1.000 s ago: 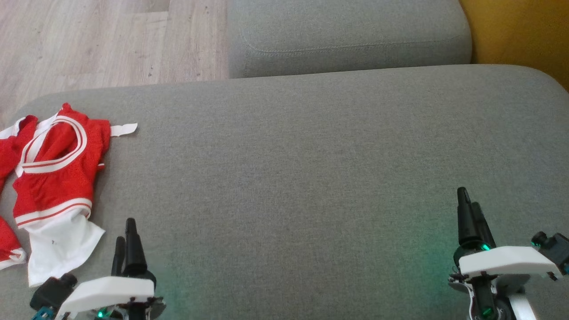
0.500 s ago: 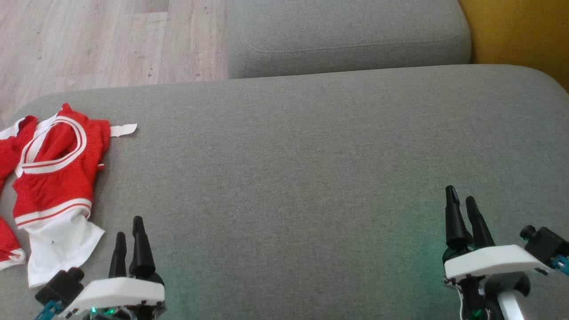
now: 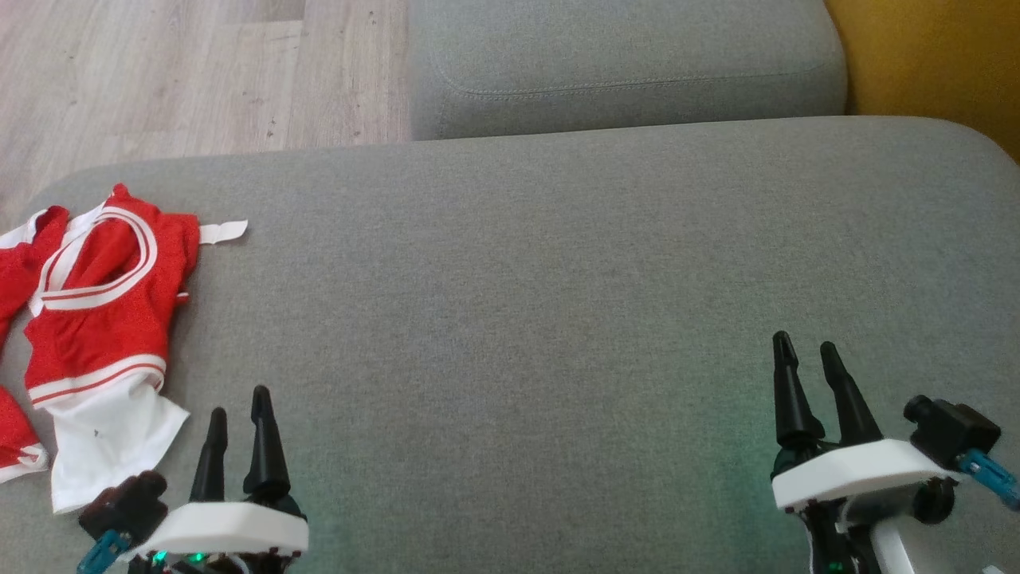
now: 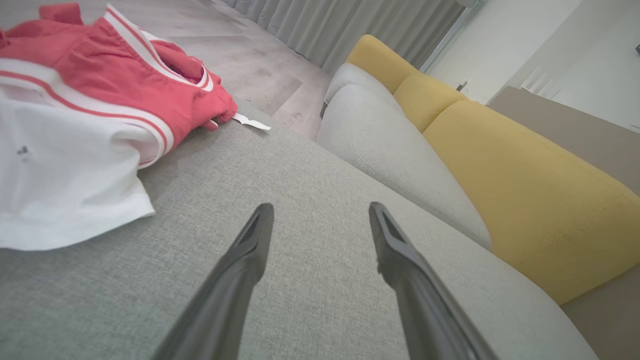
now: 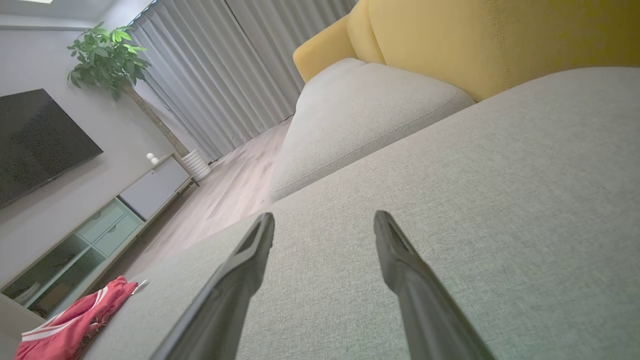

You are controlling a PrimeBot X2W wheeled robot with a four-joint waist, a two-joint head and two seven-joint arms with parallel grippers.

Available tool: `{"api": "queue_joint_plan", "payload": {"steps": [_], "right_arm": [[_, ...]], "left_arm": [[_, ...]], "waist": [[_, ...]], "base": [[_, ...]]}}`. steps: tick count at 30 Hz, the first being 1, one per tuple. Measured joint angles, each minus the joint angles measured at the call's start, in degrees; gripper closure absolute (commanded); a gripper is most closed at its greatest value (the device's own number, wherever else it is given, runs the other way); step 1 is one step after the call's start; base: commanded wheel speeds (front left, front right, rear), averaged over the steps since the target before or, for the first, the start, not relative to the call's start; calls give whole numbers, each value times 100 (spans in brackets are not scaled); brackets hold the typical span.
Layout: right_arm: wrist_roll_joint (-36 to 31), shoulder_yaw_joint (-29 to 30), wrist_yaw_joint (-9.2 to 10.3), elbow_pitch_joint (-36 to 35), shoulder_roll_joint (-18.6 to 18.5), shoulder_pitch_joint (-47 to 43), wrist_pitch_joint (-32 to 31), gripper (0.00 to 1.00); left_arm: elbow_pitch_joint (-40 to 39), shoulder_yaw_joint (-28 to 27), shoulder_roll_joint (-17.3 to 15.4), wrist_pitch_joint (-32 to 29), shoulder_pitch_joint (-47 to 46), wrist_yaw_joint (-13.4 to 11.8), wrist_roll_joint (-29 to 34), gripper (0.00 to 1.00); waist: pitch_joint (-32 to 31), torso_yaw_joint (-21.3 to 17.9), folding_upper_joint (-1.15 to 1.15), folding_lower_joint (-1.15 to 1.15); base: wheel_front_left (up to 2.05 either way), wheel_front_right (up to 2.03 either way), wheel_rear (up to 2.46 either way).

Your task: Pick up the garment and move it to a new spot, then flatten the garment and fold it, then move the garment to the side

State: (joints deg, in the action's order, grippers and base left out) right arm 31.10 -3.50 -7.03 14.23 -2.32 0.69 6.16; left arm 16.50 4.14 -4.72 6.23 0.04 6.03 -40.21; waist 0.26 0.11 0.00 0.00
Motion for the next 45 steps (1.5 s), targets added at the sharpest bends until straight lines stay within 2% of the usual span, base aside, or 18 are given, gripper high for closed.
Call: {"api": "queue_joint_plan", "payload": {"steps": [24,30,35,45], "right_arm": [[-1844,-270,-1,-118,-2,25,412,0],[-1938,-256,-1,-136,-2,26,517,0],[-2354,-255,-1,-147,-5,26,598,0],[-2677,-143,-1,-135,-7,25,766,0]], "left_arm": [[9,186,-154,401,47,-82,1678,0],[35,200,-203,503,48,-81,1980,0],[132,297,-227,598,61,-80,2376,0],[277,324,-281,756,65,-80,2914,0]], "waist": [[-10,-18,0,0],[-18,-16,0,0],[-15,-26,0,0],[-20,-25,0,0]], "base": [[0,0,0],[0,0,0],[0,0,0],[0,0,0]]}}
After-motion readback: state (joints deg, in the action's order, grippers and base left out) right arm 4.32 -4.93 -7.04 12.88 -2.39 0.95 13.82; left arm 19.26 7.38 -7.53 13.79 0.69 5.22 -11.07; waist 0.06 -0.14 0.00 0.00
